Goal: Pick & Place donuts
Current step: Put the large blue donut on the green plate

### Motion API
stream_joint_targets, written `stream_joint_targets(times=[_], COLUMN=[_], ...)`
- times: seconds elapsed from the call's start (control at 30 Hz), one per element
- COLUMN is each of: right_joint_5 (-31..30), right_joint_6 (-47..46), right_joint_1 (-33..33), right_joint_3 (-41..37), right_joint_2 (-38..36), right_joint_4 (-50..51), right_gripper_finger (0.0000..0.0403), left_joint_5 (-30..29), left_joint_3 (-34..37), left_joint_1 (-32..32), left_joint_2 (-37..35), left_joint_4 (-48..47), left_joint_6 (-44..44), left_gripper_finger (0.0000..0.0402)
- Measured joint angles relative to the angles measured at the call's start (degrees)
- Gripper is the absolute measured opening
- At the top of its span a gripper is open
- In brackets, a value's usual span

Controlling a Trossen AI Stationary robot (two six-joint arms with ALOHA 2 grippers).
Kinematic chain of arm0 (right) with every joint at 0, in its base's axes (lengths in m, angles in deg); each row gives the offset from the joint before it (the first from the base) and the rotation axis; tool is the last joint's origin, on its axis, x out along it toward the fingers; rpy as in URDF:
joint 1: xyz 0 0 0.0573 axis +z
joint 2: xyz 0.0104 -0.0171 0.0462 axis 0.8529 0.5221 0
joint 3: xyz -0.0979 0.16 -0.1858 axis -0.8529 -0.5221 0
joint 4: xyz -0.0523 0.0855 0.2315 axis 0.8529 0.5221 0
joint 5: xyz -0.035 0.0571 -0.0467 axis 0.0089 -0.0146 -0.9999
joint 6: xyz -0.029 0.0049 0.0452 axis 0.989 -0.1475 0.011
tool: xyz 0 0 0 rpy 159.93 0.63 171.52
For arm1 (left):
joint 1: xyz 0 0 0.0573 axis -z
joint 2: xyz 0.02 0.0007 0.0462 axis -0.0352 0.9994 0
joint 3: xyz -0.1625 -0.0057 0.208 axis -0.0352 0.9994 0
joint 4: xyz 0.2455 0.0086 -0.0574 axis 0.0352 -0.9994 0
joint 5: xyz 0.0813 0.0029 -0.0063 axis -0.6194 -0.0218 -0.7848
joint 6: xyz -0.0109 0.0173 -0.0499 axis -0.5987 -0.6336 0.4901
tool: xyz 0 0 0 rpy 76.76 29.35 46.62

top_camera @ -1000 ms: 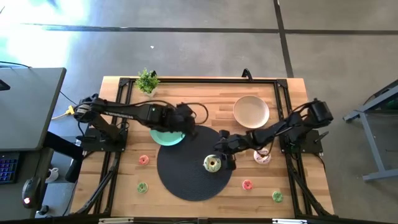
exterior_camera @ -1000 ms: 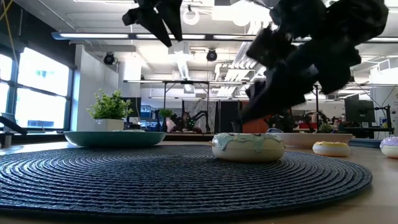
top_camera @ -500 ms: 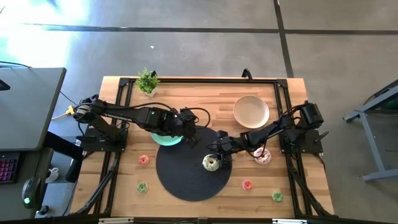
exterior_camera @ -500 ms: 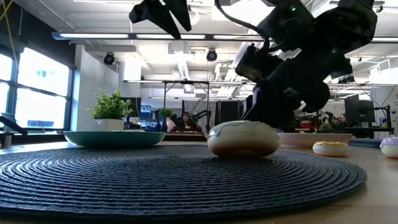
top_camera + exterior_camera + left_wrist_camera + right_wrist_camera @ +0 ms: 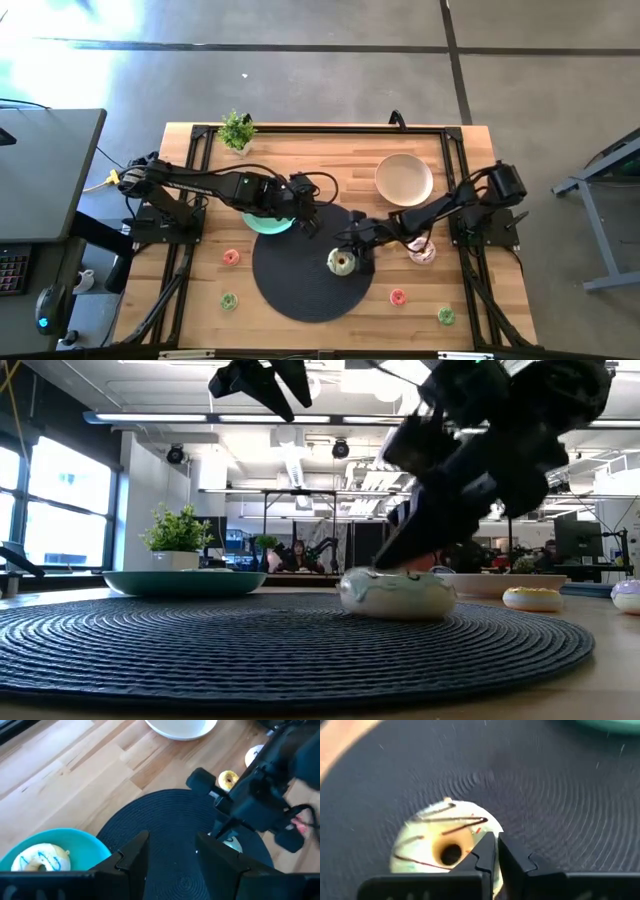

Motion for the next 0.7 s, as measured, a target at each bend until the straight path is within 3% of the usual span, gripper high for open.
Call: stream_joint_targets(times=[0.13, 0.43, 0.7], right_joint_5=[2.0, 4.4, -5.5], right_joint_6=[1.4, 4.6, 3.6], right_joint_1=[0.3, 1.1, 1.2], right_joint_3=[0.0, -1.1, -1.1], right_joint_2=[-3.7, -4.3, -4.3], right_joint_4=[3.5, 6.7, 6.9], right_gripper_finger=[0.0015, 0.0107, 0.0172], left_joint_5=[1.3, 1.4, 4.3], left_joint_3=[0.0, 0.0, 0.0], left_joint_1=[0.0, 0.0, 0.0], left_joint_2=[0.0, 0.0, 0.0], left_joint_4=[0.3, 3.2, 3.7], left_joint_6=[0.0, -0.4, -1.3], left_gripper_finger=[0.0159, 0.0159, 0.0159])
